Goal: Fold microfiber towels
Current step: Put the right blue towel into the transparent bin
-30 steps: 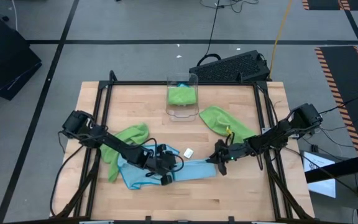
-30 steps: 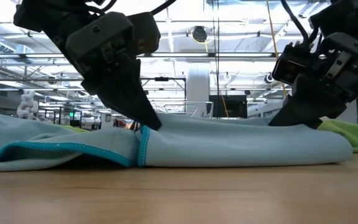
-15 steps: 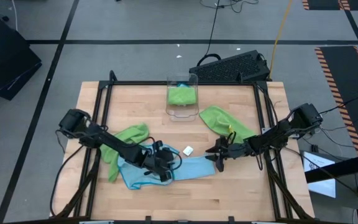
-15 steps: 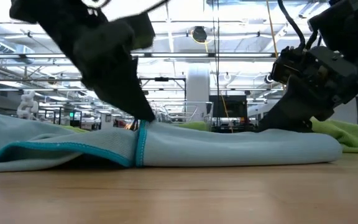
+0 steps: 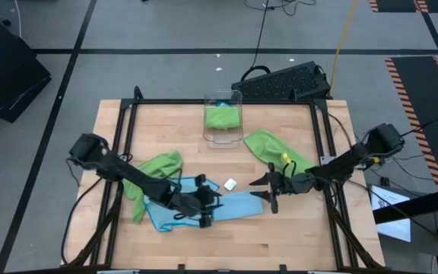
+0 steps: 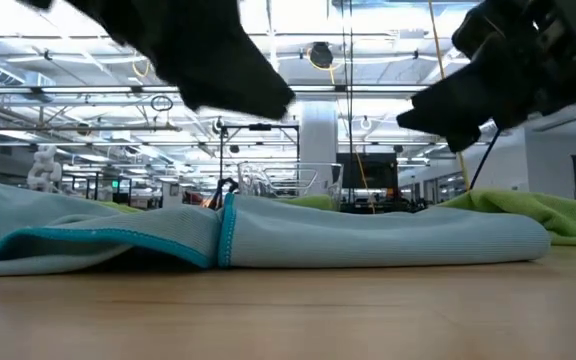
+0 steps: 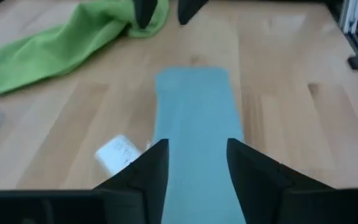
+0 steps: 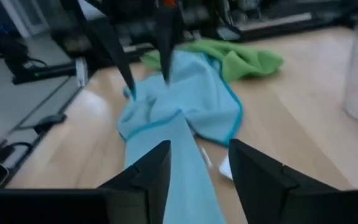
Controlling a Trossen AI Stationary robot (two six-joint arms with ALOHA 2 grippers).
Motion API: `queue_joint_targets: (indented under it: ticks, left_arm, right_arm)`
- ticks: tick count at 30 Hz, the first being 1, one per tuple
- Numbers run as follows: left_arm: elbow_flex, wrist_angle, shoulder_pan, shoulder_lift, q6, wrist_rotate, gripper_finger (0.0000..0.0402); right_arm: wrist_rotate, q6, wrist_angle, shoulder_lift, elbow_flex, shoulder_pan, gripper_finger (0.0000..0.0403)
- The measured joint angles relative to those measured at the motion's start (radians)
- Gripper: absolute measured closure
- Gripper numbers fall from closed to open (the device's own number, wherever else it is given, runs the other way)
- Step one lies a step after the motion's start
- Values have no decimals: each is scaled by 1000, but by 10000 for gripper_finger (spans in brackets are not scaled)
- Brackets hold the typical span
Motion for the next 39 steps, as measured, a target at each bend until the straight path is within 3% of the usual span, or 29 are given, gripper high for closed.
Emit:
queue_joint_targets:
  ticks: [5, 10, 15, 23, 27, 32, 39]
  left_arm:
    - [0, 199, 3, 161, 40, 0, 275]
    - [-1, 204, 22, 261, -30, -7, 303]
    - [1, 178, 30, 292, -68, 4, 315]
    - [2, 155, 30, 292, -64, 8, 316]
    - [2, 143, 30, 286, -55, 11, 316]
    - [-3, 114, 29, 219, -5, 18, 316]
    - [11, 116, 1, 133, 41, 37, 316]
  right_arm:
    - [0, -11, 174, 171, 12, 31, 282]
    - [0, -61, 208, 338, 86, 36, 322]
    - [5, -114, 214, 469, 121, 31, 358]
    - [19, -47, 349, 628, 126, 20, 399]
    - [29, -56, 379, 621, 116, 21, 395]
    - [26, -71, 376, 505, 92, 21, 395]
    - [-26, -57, 113, 300, 80, 71, 391]
